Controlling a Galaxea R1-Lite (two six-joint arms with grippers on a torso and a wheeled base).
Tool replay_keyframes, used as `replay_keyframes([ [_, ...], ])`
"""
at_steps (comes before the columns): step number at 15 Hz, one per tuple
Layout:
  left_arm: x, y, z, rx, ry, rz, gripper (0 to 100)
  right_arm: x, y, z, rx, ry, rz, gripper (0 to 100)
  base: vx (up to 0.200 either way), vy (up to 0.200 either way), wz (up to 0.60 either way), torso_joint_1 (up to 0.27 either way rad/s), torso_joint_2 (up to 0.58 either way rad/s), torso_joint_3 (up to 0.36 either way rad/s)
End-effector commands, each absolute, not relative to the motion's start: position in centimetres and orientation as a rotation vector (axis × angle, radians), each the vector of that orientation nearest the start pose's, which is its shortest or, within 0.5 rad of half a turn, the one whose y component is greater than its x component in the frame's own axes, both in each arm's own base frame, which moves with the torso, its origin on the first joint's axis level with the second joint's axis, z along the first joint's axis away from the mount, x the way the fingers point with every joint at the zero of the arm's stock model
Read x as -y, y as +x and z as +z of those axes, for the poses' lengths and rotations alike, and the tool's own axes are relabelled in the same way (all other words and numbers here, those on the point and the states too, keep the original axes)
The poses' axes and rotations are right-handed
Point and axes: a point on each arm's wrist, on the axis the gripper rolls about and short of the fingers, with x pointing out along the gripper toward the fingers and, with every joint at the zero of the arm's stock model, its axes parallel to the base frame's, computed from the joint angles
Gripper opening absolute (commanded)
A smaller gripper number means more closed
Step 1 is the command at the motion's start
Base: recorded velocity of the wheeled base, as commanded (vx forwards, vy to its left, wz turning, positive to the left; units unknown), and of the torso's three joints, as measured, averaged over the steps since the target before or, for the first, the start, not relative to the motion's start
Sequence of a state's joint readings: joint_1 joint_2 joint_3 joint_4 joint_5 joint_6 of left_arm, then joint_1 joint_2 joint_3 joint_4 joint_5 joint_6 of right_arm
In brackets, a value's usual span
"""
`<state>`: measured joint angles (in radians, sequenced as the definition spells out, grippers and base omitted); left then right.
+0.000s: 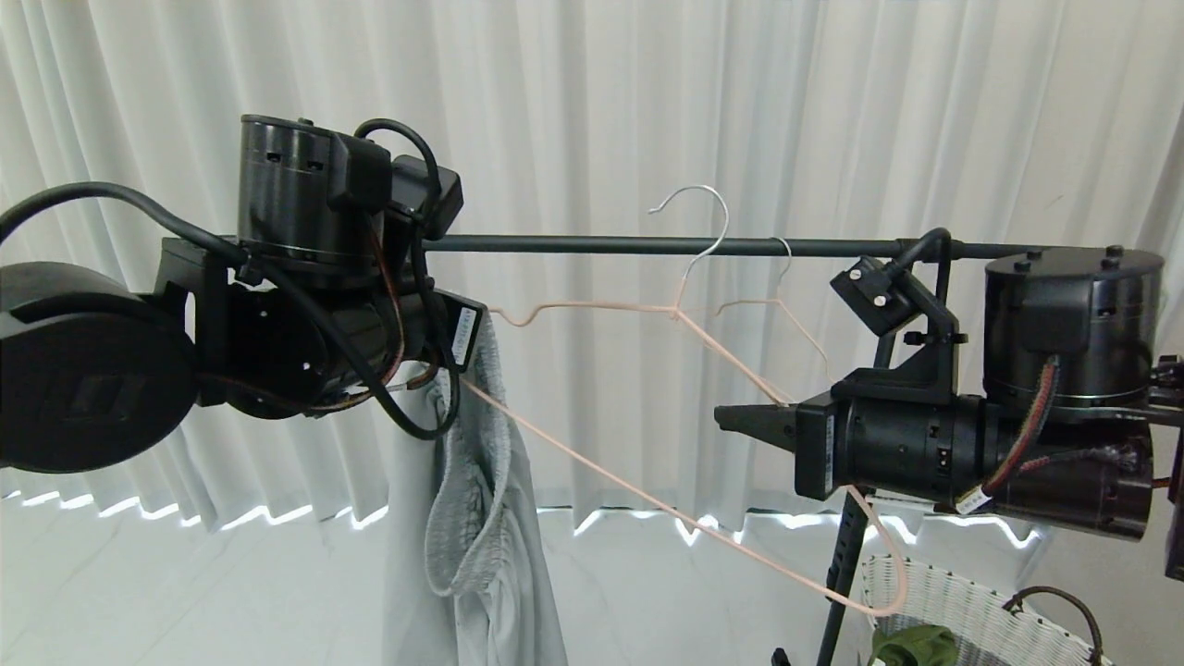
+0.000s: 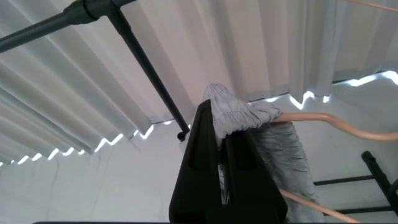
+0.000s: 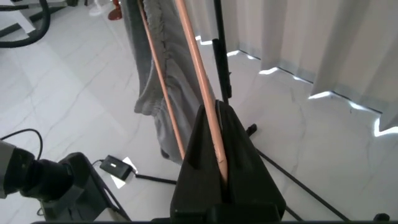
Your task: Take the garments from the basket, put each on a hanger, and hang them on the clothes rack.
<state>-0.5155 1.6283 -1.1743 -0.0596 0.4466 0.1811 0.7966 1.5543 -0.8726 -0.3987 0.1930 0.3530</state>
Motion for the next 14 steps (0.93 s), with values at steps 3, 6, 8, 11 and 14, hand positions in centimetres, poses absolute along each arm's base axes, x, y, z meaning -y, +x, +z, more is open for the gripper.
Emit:
replay_keyframes([
  [3, 13.9, 26.6, 25.3, -0.341, 0.36, -0.1, 0, -20.9, 17.4, 21.7, -0.483, 0.24, 0.977, 0, 0.0, 0.0, 0.0, 0.0, 0.0, 0.0],
  [6, 14.2, 27.1, 24.9, -0.352, 0.362, -0.099, 0, -21.7, 16.6, 21.4, -0.509, 0.24, 1.01, 0, 0.0, 0.0, 0.0, 0.0, 0.0, 0.0],
  [8, 14.2, 27.1, 24.9, -0.352, 0.362, -0.099, 0, -21.9, 16.8, 21.0, -0.519, 0.237, 1.003, 0, 0.0, 0.0, 0.0, 0.0, 0.0, 0.0],
  [11, 14.0, 26.9, 25.2, -0.344, 0.358, -0.095, 0, -21.7, 17.4, 20.9, -0.512, 0.237, 0.956, 0, 0.0, 0.0, 0.0, 0.0, 0.0, 0.0],
  [14, 13.6, 26.2, 25.9, -0.329, 0.35, -0.092, 0, -21.8, 18.1, 20.5, -0.52, 0.247, 0.907, 0, 0.0, 0.0, 0.0, 0.0, 0.0, 0.0],
])
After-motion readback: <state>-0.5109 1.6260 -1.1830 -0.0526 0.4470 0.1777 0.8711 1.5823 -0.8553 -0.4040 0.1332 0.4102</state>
